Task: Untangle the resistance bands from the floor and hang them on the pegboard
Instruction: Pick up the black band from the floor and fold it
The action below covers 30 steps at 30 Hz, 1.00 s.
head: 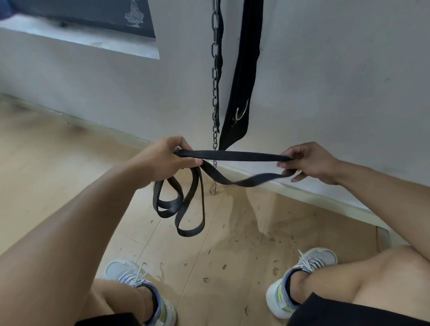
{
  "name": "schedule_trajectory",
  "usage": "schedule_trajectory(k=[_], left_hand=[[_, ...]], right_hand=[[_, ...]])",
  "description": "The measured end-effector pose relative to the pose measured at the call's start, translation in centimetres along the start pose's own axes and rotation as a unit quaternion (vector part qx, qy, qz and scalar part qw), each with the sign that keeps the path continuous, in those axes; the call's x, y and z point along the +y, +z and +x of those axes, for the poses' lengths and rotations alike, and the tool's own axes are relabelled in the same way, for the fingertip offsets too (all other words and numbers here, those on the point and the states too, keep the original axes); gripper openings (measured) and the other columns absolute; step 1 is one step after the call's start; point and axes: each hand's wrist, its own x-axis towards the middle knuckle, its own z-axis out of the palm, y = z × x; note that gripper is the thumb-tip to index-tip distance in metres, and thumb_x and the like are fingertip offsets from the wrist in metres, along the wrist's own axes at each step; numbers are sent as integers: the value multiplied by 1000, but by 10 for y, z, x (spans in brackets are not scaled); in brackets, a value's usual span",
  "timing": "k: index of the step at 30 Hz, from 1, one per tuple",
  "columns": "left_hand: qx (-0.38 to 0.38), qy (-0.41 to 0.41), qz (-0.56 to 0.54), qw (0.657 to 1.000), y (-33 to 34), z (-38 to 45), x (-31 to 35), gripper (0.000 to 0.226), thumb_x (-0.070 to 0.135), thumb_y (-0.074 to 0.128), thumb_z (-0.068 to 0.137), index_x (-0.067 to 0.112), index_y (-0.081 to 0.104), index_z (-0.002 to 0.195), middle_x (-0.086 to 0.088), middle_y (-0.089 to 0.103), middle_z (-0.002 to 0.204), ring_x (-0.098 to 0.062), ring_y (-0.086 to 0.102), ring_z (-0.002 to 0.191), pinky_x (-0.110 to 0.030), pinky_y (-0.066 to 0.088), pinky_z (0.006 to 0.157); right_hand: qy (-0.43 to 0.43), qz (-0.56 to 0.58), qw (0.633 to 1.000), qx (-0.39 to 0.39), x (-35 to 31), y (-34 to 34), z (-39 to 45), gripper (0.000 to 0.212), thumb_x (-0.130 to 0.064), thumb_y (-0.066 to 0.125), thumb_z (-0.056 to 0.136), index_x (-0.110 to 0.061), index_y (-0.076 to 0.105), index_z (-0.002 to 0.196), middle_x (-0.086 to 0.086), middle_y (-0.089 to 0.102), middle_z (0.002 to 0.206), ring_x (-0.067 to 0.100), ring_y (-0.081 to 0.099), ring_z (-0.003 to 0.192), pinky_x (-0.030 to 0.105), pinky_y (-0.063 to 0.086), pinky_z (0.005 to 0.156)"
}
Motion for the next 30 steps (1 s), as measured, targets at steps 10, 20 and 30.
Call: schedule_trajectory(k=[10, 20, 30], left_hand=[[-5, -2, -22, 1000, -3, -5, -1, 28, 38, 77, 87, 15, 62, 92, -2, 57, 75, -17, 44, 67, -27, 32, 58], [-18, -17, 38, 999, -1, -1, -9, 24, 36, 77, 88, 19, 59, 89, -8, 66, 87, -19, 53, 72, -30, 40, 62], [-95, 37, 74, 992, 30, -6, 4, 82, 62, 82, 68, 23, 53, 134, 8, 54, 138, -12, 50, 130, -35, 41, 112]], right_hand=[[-7, -73, 996, -44, 7, 4, 6, 23, -7, 86, 83, -2, 74, 102, 0, 73, 88, 17, 72, 85, 35, 65, 85], [38, 74, 989, -125, -3, -3, -2, 16, -6, 77, 89, -2, 66, 101, 12, 75, 96, 30, 75, 102, 32, 63, 91], [-261, 19, 961, 85, -87, 31, -38, 23, 5, 84, 80, -16, 78, 89, 13, 79, 90, 35, 75, 86, 35, 65, 74]])
